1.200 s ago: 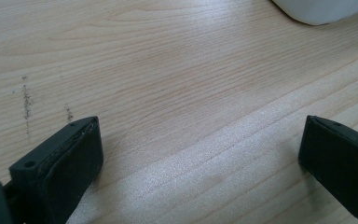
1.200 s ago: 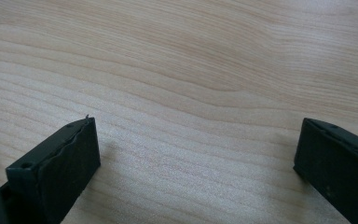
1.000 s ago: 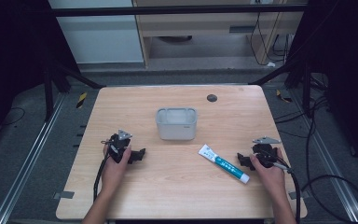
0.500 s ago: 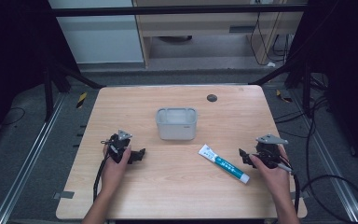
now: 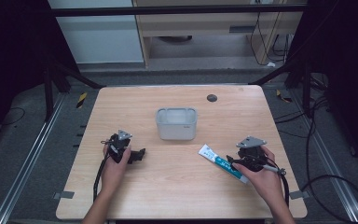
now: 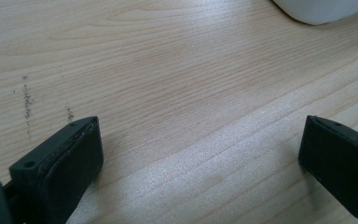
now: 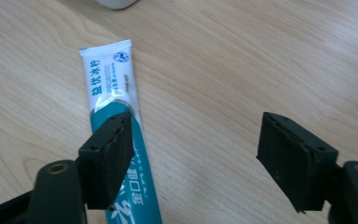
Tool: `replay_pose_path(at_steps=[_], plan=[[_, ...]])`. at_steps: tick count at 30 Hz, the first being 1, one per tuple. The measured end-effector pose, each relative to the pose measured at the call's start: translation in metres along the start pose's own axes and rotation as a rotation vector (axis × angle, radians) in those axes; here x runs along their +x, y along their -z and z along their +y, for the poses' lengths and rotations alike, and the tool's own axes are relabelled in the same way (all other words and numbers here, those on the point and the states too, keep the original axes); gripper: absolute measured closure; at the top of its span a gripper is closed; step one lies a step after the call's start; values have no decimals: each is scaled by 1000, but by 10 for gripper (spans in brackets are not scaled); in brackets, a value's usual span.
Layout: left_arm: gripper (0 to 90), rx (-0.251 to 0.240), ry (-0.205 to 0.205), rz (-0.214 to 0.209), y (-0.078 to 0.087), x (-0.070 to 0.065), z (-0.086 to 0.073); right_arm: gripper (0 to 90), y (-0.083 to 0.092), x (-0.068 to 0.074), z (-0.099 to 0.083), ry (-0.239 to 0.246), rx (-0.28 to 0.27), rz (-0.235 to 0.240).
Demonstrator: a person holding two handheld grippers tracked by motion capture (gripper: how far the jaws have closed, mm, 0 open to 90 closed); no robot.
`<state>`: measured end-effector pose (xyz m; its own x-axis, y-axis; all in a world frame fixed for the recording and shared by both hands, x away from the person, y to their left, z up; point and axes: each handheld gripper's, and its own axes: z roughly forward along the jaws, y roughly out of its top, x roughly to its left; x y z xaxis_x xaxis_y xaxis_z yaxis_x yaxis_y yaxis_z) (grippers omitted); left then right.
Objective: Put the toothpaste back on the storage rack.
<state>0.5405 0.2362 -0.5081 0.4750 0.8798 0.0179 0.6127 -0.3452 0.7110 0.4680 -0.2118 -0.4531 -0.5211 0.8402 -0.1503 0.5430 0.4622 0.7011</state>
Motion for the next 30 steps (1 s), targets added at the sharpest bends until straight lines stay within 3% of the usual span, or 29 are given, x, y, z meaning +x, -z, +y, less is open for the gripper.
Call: replay_pose_path(at_steps=[4, 9, 18, 30], plan=[[0, 0, 0, 0, 0, 0, 0, 308, -3, 0, 5, -8, 44, 53], [0, 0, 0, 0, 0, 0, 0, 313, -6, 4, 16, 18, 108, 93], [0, 0, 0, 0, 0, 0, 0, 341, -9, 13, 43, 122, 192, 112], [0, -1, 1, 0, 0, 0, 0, 408, -10, 18, 68, 194, 247, 121]])
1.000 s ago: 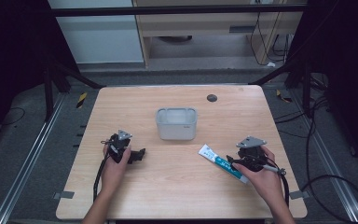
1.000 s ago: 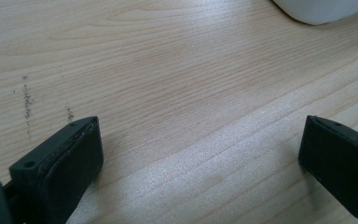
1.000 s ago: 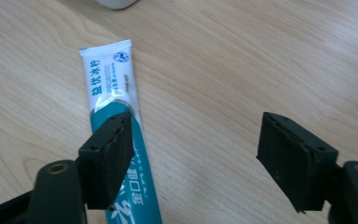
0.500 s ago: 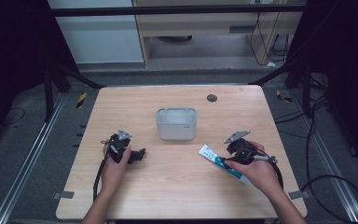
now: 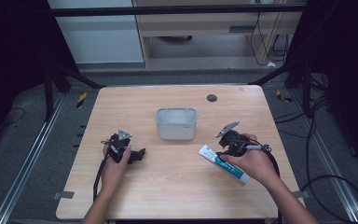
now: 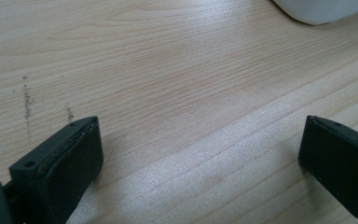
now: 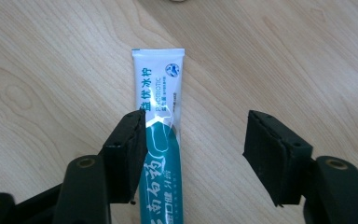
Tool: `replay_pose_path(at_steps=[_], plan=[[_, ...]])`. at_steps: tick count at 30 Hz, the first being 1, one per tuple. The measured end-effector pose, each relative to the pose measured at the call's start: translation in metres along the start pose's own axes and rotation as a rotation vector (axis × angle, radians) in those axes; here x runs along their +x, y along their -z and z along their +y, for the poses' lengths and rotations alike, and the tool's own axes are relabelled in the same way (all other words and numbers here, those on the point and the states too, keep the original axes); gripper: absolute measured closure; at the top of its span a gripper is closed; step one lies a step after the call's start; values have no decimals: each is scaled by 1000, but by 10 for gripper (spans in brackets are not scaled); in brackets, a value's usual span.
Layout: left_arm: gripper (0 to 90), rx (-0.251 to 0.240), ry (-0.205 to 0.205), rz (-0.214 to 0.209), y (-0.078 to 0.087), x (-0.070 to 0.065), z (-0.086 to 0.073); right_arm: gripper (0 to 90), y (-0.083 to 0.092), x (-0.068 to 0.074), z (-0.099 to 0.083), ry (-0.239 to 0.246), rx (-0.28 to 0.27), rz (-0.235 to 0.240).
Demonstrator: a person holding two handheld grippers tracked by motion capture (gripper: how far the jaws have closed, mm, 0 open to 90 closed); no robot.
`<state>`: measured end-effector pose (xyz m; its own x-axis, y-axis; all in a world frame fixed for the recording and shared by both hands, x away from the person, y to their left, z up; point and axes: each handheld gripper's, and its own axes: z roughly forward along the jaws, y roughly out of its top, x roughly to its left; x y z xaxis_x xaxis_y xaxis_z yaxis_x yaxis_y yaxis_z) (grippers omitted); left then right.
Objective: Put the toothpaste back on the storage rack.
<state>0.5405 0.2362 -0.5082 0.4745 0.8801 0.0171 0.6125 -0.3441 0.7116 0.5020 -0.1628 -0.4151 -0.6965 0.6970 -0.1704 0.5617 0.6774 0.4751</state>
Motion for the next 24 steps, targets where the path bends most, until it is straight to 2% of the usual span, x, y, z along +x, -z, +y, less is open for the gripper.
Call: replay_pose_path(at_steps=[4, 5, 8, 12, 16, 24], plan=[[0, 0, 0, 0, 0, 0, 0, 404, -4, -1, 3, -6, 27, 16], [0, 0, 0, 0, 0, 0, 0, 403, -9, -2, 4, -17, 44, 39], [0, -2, 2, 0, 0, 0, 0, 392, -14, -3, 7, -31, 51, 57], [0, 0, 0, 0, 0, 0, 0, 400, -18, -4, 10, -29, 57, 63], [0, 0, 0, 0, 0, 0, 0, 443, -24, -1, 14, -7, 100, 64], [0, 0, -2, -2, 0, 0, 0, 458, -28, 1, 13, 2, 126, 86]])
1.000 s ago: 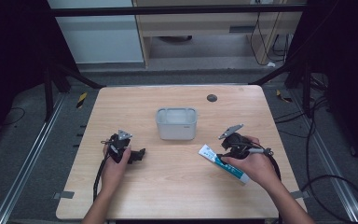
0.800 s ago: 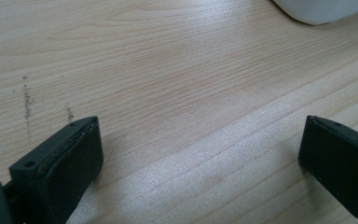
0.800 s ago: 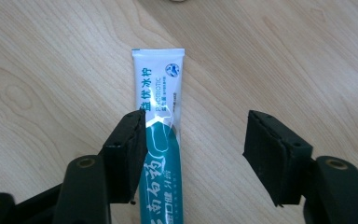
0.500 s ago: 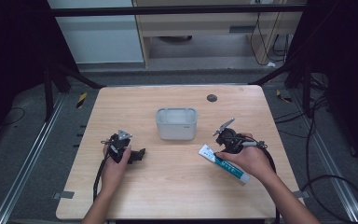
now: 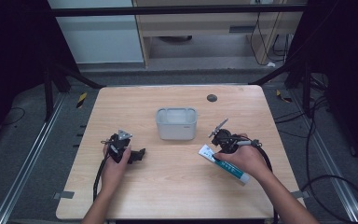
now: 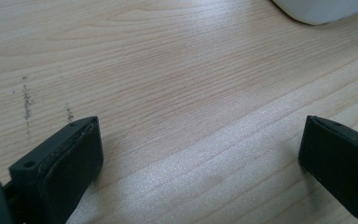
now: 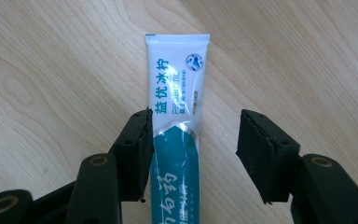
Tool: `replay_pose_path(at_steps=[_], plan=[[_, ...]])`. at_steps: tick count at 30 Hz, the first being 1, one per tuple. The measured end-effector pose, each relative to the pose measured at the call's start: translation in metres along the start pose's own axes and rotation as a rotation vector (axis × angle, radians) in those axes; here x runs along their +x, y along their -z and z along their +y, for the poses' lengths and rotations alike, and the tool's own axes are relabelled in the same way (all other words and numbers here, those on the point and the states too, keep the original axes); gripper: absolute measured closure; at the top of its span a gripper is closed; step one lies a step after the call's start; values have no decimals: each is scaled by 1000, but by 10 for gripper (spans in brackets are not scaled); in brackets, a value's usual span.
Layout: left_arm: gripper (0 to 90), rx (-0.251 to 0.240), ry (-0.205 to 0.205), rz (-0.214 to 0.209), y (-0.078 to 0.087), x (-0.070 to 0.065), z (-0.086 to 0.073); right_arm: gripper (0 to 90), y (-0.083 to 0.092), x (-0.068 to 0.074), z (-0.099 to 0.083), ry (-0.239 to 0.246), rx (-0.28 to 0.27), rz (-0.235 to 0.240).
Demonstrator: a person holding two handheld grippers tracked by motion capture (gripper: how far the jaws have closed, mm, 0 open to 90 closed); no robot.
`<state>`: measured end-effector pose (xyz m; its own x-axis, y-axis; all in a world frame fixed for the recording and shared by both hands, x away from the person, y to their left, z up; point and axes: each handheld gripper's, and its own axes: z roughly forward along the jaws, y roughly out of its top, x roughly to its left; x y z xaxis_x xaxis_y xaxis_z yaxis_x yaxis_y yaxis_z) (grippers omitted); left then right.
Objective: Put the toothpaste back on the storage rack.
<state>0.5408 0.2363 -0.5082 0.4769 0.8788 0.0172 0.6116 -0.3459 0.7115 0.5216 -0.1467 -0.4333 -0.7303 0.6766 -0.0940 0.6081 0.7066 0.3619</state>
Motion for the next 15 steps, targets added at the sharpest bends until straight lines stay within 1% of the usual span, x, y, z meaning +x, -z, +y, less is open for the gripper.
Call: replay_pose_path(at_steps=[2, 3, 5, 8, 11, 12, 15], plan=[[0, 0, 0, 0, 0, 0, 0, 456, -2, 0, 0, -14, 7, 11], [0, 0, 0, 0, 0, 0, 0, 455, -4, -1, -1, -7, 7, 11], [0, 0, 0, 0, 0, 0, 0, 456, -5, -1, -1, -12, 11, 14], [0, 0, 0, 0, 0, 0, 0, 476, -12, -1, 0, -13, 22, 40], [0, 0, -1, 0, 0, 0, 0, 474, -16, 1, 1, -17, 34, 49], [0, 0, -1, -1, 0, 0, 0, 474, -17, 1, 1, -10, 36, 50], [0, 1, -2, -1, 0, 0, 0, 468, -21, 2, 3, -8, 46, 53]])
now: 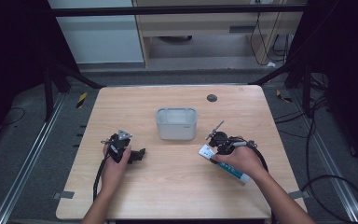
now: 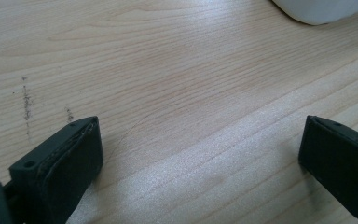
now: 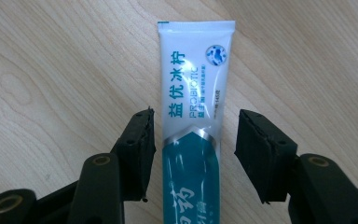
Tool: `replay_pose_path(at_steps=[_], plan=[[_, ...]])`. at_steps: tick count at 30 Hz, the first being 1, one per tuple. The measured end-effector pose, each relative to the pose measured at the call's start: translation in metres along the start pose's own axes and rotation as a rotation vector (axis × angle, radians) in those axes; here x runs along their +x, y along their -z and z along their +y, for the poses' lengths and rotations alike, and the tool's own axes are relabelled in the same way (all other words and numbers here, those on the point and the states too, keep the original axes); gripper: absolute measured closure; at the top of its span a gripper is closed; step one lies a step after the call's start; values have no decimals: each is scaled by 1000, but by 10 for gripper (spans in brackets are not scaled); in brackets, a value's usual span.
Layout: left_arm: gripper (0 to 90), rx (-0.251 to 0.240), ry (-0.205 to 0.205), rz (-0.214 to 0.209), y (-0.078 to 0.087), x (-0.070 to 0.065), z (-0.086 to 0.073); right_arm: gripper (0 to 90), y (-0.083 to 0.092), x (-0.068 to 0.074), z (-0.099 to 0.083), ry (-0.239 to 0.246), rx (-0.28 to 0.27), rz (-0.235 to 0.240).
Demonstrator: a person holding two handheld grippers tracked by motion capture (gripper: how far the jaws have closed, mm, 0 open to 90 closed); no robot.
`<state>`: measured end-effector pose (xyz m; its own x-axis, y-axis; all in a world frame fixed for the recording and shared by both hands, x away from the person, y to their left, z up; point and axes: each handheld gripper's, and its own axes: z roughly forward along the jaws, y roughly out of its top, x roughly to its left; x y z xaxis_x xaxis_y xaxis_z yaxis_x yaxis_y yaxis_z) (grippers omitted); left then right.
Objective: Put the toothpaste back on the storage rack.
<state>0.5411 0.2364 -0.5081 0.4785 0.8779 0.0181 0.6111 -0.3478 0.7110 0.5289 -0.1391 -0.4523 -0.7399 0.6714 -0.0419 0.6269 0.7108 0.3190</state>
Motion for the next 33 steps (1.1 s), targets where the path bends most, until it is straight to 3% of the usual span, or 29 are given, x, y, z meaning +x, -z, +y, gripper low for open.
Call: replay_pose_path(at_steps=[12, 19, 20, 21, 33], plan=[[0, 0, 0, -1, 0, 0, 0, 468, -10, -1, 3, -14, 37, 6], [0, 0, -1, -1, 0, 0, 0, 483, -13, -1, 4, -16, 47, 9], [0, 0, -1, -1, 0, 0, 0, 484, -14, -2, 3, 2, 42, 8], [0, 0, -1, -1, 0, 0, 0, 489, -14, 0, 4, -18, 49, 9], [0, 0, -1, -1, 0, 0, 0, 537, -16, -1, 4, -15, 50, 13]])
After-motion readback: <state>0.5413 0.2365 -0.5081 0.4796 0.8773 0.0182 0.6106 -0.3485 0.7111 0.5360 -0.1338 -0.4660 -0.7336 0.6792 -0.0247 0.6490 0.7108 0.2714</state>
